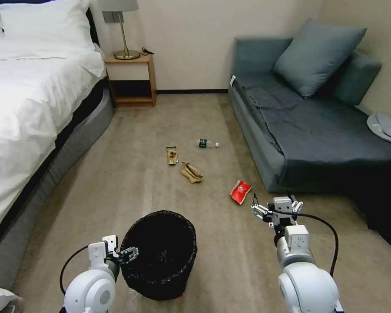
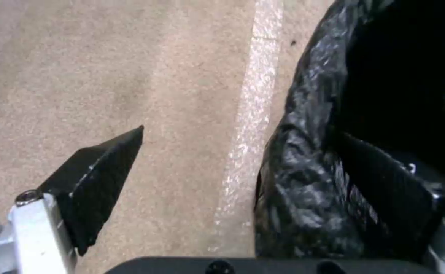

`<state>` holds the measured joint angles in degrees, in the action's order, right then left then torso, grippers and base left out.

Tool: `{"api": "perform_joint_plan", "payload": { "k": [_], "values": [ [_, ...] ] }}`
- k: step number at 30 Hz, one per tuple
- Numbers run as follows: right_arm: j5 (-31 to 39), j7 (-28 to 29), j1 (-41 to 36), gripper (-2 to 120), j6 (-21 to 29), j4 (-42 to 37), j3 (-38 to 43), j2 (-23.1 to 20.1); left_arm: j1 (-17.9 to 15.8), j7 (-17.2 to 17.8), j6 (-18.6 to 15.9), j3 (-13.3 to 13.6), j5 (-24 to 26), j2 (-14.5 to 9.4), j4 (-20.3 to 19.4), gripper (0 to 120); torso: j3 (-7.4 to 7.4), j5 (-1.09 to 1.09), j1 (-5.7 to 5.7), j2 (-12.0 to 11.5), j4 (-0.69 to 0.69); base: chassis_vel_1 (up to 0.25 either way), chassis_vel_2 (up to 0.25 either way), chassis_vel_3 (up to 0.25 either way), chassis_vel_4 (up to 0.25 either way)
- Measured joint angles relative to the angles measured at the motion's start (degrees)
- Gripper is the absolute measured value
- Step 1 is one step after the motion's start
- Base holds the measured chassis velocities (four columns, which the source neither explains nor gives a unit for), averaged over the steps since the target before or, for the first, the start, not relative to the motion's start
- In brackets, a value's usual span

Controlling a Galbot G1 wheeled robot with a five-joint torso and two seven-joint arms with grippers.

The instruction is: Pick up the trash bin, then pick up the garbage on the floor and place it into the trash bin.

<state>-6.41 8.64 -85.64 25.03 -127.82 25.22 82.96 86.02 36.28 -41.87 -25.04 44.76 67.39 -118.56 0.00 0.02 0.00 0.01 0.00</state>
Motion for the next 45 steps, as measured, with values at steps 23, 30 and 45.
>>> {"api": "perform_joint_plan", "payload": {
  "k": [23,30,45],
  "values": [
    [-0.16,0.05,-0.21,100,-0.51,0.15,0.61,-0.16,-1.11,-2.14,-0.13,1.22,0.38,0.34,1.14,63,0.00,-0.05,0.00,-0.01,-0.01,0.000,0.000,0.000,0.000],
    [-0.28,0.10,-0.40,100,-0.56,0.03,0.51,-0.16,-0.71,-2.21,-0.29,1.05,0.72,0.16,0.28,39,0.01,-0.07,0.00,-0.01,-0.02,0.000,0.000,0.000,0.000],
    [-0.38,0.25,-1.10,100,-1.13,-0.40,0.94,-0.46,-0.27,-2.44,-0.30,0.07,1.62,0.25,-0.51,5,0.01,-0.04,0.00,-0.02,-0.02,0.000,0.000,0.000,0.000]
  ]
}}
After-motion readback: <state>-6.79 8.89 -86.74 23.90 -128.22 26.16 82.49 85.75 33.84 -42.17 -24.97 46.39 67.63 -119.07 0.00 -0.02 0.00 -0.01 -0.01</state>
